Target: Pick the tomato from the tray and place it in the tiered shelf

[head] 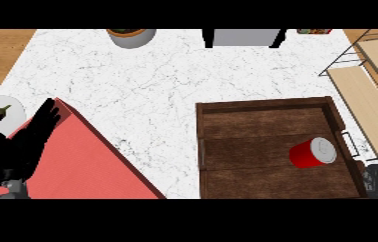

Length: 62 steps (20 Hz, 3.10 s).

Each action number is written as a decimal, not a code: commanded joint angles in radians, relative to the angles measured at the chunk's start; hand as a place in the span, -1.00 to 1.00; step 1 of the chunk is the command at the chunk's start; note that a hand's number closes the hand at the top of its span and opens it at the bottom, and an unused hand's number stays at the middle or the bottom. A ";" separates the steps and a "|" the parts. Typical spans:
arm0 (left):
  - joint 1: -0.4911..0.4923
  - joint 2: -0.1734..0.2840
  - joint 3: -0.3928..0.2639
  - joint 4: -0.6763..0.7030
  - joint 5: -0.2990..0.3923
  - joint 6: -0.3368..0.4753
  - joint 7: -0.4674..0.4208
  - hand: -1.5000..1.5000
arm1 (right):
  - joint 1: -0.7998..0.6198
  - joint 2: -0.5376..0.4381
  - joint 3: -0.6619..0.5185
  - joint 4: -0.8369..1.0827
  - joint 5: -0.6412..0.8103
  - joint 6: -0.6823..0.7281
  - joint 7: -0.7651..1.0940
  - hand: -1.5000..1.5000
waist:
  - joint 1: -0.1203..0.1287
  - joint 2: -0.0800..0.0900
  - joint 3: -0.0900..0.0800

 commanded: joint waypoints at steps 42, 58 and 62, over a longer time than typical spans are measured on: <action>0.055 0.006 0.057 -0.010 -0.015 -0.062 -0.010 0.00 | 0.291 -0.101 -0.241 -0.328 -0.453 -0.368 0.056 -1.00 | -0.006 -0.005 -0.001; 0.050 -0.014 0.068 0.017 -0.035 -0.020 0.013 0.00 | 0.211 -0.143 -0.235 -1.005 -0.331 0.335 0.180 -1.00 | -0.078 -0.034 -0.008; 0.072 -0.049 0.057 -0.019 -0.041 0.010 0.016 0.00 | 0.168 -0.129 -0.241 -1.132 -0.301 0.480 0.125 -1.00 | -0.085 -0.044 -0.008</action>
